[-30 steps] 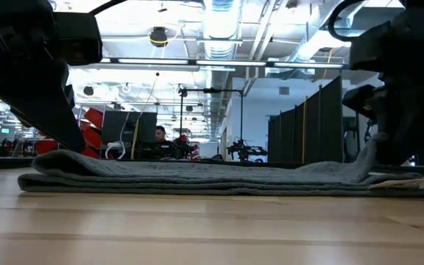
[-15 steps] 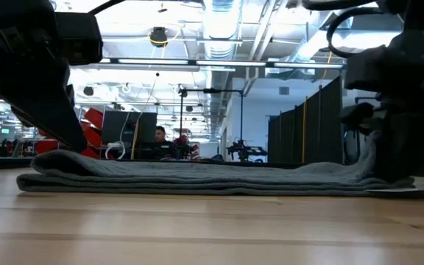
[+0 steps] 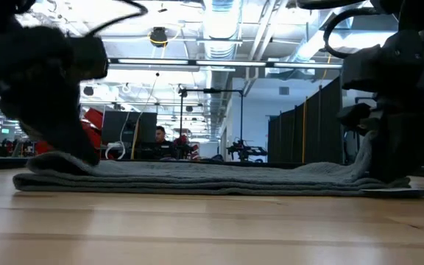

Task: Roll towel
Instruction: Fold the gray towel

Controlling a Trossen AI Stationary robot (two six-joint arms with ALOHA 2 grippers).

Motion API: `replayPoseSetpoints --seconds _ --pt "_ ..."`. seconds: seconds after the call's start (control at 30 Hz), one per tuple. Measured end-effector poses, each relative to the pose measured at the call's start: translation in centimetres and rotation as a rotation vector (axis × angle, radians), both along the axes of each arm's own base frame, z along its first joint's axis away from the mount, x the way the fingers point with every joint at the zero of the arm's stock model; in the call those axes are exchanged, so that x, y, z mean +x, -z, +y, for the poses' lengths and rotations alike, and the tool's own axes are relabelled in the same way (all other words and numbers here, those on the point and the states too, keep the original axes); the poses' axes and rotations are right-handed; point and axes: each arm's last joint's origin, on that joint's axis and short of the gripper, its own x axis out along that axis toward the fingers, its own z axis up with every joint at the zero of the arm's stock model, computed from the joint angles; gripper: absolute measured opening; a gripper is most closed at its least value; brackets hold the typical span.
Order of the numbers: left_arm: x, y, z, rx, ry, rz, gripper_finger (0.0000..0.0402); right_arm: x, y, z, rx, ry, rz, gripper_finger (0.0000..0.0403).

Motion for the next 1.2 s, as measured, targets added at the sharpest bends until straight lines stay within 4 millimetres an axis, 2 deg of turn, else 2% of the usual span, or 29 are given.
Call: replayPoseSetpoints --seconds 0.1,0.37,0.6,0.7,0.83,1.0,1.2 --pt "-0.1 0.6 -0.5 -0.043 0.026 0.036 0.0046 0.0 0.0 0.0 0.000 0.001 0.001 0.0000" --pt "-1.5 0.6 -1.3 -0.038 0.046 0.100 0.0032 0.0 0.0 0.0 0.002 0.006 0.008 0.0000" --pt "-1.8 0.4 -1.5 -0.044 0.065 0.104 0.0016 -0.1 0.1 -0.1 0.000 0.007 0.013 0.0000" --pt "-1.7 -0.4 -1.7 -0.083 0.088 0.100 0.0016 -0.1 0.1 -0.1 0.000 0.006 0.013 0.0000" --pt "-1.2 -2.8 -2.7 -0.114 0.150 0.018 0.0016 0.0 0.1 -0.2 0.000 0.012 0.013 0.0000" --pt "-0.6 -4.2 -3.7 -0.044 0.191 -0.059 0.0016 0.1 0.1 -0.5 0.010 0.028 0.017 0.0000" --pt "-1.1 -2.1 -3.3 -0.004 0.143 0.034 0.0015 0.1 0.1 -0.5 0.013 0.029 0.018 0.0000"
